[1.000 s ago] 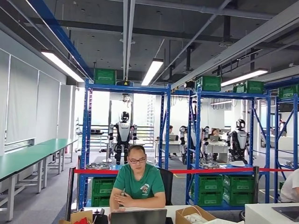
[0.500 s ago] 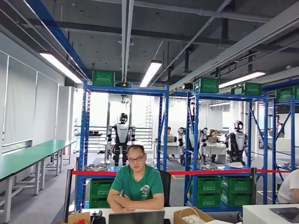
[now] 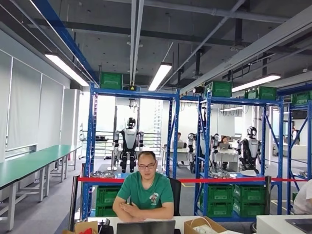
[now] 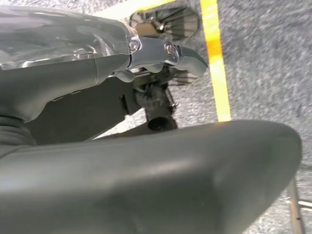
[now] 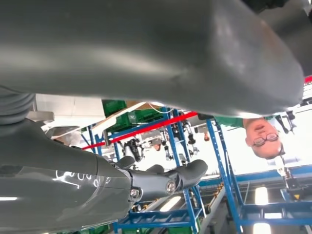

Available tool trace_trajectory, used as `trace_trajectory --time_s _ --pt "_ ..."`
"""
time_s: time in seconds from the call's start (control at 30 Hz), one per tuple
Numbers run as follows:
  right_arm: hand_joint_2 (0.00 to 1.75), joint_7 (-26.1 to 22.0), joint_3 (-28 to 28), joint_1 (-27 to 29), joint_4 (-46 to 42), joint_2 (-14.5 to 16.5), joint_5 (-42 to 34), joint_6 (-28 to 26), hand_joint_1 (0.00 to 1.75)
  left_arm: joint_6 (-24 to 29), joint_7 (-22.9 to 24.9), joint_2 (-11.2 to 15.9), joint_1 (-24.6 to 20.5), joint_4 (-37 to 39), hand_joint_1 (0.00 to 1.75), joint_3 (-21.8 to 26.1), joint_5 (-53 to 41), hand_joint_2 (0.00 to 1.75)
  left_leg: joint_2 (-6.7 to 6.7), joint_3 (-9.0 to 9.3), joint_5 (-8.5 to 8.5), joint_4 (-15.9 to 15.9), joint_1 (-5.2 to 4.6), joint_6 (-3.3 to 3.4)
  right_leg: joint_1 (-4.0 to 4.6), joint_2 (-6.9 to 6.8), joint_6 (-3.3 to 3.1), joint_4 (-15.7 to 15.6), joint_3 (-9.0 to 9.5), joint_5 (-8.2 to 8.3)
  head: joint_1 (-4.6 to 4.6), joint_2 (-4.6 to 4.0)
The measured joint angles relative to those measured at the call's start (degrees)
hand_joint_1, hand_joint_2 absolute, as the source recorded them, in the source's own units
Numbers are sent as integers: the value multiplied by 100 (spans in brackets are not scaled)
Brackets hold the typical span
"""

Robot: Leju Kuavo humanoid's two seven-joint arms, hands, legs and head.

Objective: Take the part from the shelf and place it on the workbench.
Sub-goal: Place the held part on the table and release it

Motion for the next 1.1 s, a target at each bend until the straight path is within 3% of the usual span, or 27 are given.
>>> trace_trajectory --time_s 0.07,0.13,0.23,0.3,0.33,0.43,0.5,0.57,0.63,0.67,0.73,0.77,0.8,0.83,0.87,0.97,1.0,1.1 --pt "0 1 14 8 -34 2 -11 2 0 -13 9 3 10 0 0 0 0 0 4 -10 -1 -6 5 -51 3 -8 -49 -70 19 6 1 1" --pt "0 -1 31 2 -75 9 -18 1 0 -15 9 9 13 0 0 0 0 0 8 -73 -141 137 -4 -97 -21 -23 -114 -158 49 37 1 -2" --pt "0 -3 58 32 -90 15 -24 1 0 -15 9 22 22 0 0 1 0 0 11 -450 -633 1054 -13 -135 -25 -38 -161 -191 60 66 1 -3" --pt "0 -3 75 85 -89 15 -28 -1 0 -15 9 33 45 0 0 2 0 0 11 -607 -730 1469 -8 -158 -22 -39 -164 -183 56 69 2 -3" --pt "0 -3 80 102 -89 15 -31 -2 0 -15 9 38 53 0 0 2 0 0 12 -546 -628 1373 -1 -167 -24 -38 -163 -173 54 69 2 -3" --pt "0 -3 85 106 -95 15 -41 -7 0 -15 8 52 46 0 0 2 0 0 14 -35 -152 362 29 -169 -18 -29 -125 -92 23 53 2 -3" --pt "0 -5 87 103 -108 13 -51 -8 0 -15 16 56 47 0 0 3 0 0 9 90 -73 58 20 -134 -2 -20 -70 -34 -38 63 1 -2" --pt "0 -7 94 108 -119 9 -60 -9 0 -16 21 57 57 0 0 4 0 0 7 65 -39 40 0 -70 -10 -16 -11 -19 -78 84 -1 -2" --pt "0 -7 103 108 -121 -1 -68 -8 0 -17 27 58 54 0 0 4 0 0 13 35 17 18 7 13 -30 -18 46 103 -121 -75 -2 -3" --pt "0 -7 107 107 -121 -8 -70 -8 0 -17 31 58 50 0 0 4 0 0 18 11 46 8 15 52 -41 -19 72 317 -185 -271 -2 -3" --pt "0 -7 115 113 -121 -15 -73 -6 0 -17 38 61 47 0 0 4 0 0 29 -48 96 9 6 98 -59 -22 115 1032 -390 -751 -2 -3" --pt "0 -7 117 122 -120 -16 -74 -6 0 -17 41 64 49 0 0 4 0 0 34 -81 123 10 -1 107 -66 -23 127 1373 -475 -918 -2 -3" --pt "0 -7 120 133 -119 -17 -78 -5 0 -17 46 68 51 0 0 4 0 0 37 -117 153 10 -7 109 -69 -23 134 1556 -484 -985 -3 -3" --pt "0 -7 121 140 -119 -17 -83 -5 0 -18 52 72 51 0 0 4 0 0 38 -154 184 11 -12 105 -69 -23 135 1515 -387 -949 -3 -3" --pt "0 -7 122 139 -119 -17 -90 -6 0 -19 56 74 51 0 0 4 0 0 37 -187 216 11 -15 98 -68 -22 128 1240 -177 -825 -3 -3" --pt "0 -7 134 92 -123 -16 -109 -8 0 -21 60 74 46 0 0 4 -1 0 34 -247 310 6 -23 36 -39 -10 67 35 589 -496 -1 -3" --pt "0 -7 139 75 -125 -17 -115 -9 0 -27 59 74 42 0 0 4 -1 0 34 -255 348 -4 -17 4 -18 -4 44 -159 696 -469 -1 -3" --pt "0 -7 145 53 -125 -19 -128 -9 0 -61 55 74 48 0 0 4 -1 0 28 -274 440 -68 15 -99 23 -21 -51 -285 681 -344 -1 -3"
